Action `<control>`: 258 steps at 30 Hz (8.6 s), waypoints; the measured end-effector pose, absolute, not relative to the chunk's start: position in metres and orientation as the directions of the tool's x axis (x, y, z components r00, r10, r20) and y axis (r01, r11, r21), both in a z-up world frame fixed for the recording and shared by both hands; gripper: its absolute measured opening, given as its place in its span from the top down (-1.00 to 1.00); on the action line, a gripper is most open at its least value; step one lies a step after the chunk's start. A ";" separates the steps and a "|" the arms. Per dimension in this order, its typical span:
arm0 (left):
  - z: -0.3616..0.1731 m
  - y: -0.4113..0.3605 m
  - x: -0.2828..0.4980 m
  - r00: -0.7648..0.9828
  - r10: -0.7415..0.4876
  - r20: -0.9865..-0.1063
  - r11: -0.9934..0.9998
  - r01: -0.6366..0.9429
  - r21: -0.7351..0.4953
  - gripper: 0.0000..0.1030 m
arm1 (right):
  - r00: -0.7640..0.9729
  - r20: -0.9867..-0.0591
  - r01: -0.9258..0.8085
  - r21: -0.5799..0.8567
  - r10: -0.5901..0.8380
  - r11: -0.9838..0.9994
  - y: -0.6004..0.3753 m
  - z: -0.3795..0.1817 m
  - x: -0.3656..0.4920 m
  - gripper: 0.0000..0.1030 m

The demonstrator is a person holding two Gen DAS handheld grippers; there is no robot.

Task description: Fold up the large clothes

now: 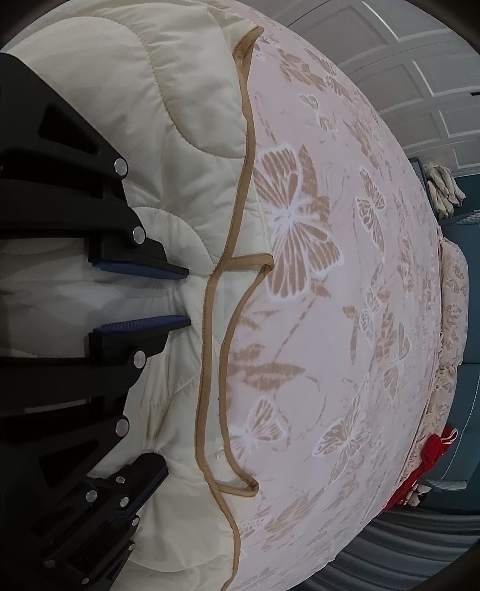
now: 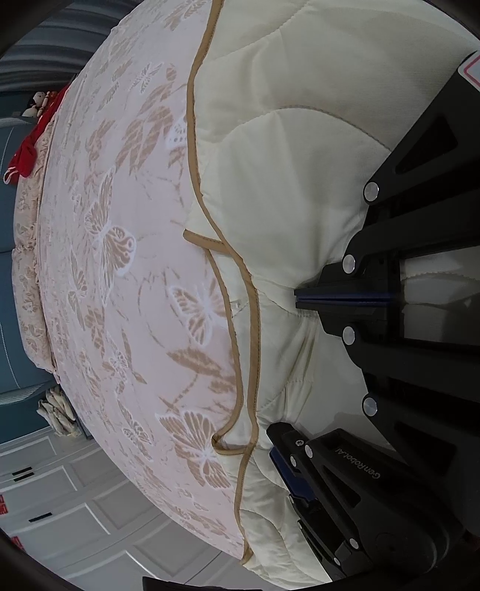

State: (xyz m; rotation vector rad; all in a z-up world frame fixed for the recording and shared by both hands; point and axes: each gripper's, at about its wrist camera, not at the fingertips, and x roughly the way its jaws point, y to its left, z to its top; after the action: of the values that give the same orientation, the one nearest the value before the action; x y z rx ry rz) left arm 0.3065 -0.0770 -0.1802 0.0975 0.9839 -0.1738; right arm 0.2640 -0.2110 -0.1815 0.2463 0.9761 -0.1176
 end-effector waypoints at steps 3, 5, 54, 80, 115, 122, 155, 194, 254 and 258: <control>-0.181 -0.076 0.306 0.554 -0.097 -0.827 0.984 0.177 0.003 0.61 | 0.572 -0.820 0.214 0.155 0.005 0.964 -0.211 -0.183 0.264 1.00; -0.180 -0.077 0.306 0.561 -0.091 -0.823 0.985 0.171 0.008 0.61 | 0.585 -0.811 0.219 0.156 -0.001 0.963 -0.211 -0.182 0.263 1.00; -0.031 0.088 0.122 0.578 -0.355 -0.735 0.926 0.110 -0.360 0.64 | 0.499 -0.860 0.174 0.221 0.107 0.960 -0.139 -0.145 0.104 0.86; -0.007 -0.137 0.077 0.488 -0.425 -0.762 0.834 0.538 -0.121 0.66 | 0.558 -0.822 0.304 0.333 0.117 0.893 -0.250 -0.109 -0.035 0.86; 0.019 -0.085 0.039 0.575 -0.433 -0.694 0.877 0.448 -0.176 -0.50 | 0.741 -0.667 0.262 0.395 0.079 0.880 -0.324 -0.003 -0.023 -0.40; 0.011 -0.027 0.064 0.605 -0.291 -0.741 0.948 0.286 -0.139 -0.50 | 0.641 -0.759 0.243 0.340 0.113 0.908 -0.294 -0.023 0.052 -0.26; -0.045 -0.202 0.082 0.490 -0.229 -0.841 0.847 0.526 0.076 -0.38 | 0.513 -0.857 0.459 0.218 -0.056 0.861 -0.346 -0.103 -0.047 0.76; -0.117 -0.272 0.121 0.495 -0.122 -0.861 0.816 0.543 0.197 -0.41 | 0.437 -0.899 0.448 0.247 0.031 0.859 -0.364 -0.151 -0.010 0.75; -0.107 -0.124 0.094 0.309 -0.255 -0.916 0.918 0.375 -0.129 -0.87 | 0.456 -0.888 0.504 0.314 0.061 0.805 -0.382 -0.129 0.008 -0.52; -0.114 -0.131 0.097 0.273 -0.300 -0.914 0.902 0.393 -0.178 -0.87 | 0.461 -0.883 0.508 0.341 0.084 0.791 -0.381 -0.137 0.008 -0.49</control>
State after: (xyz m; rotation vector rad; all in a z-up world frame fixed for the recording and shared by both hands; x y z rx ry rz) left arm 0.0975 -0.1315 -0.1142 0.0891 1.2080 -0.4668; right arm 0.0078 -0.3811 -0.1373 0.6322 1.0757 -0.2828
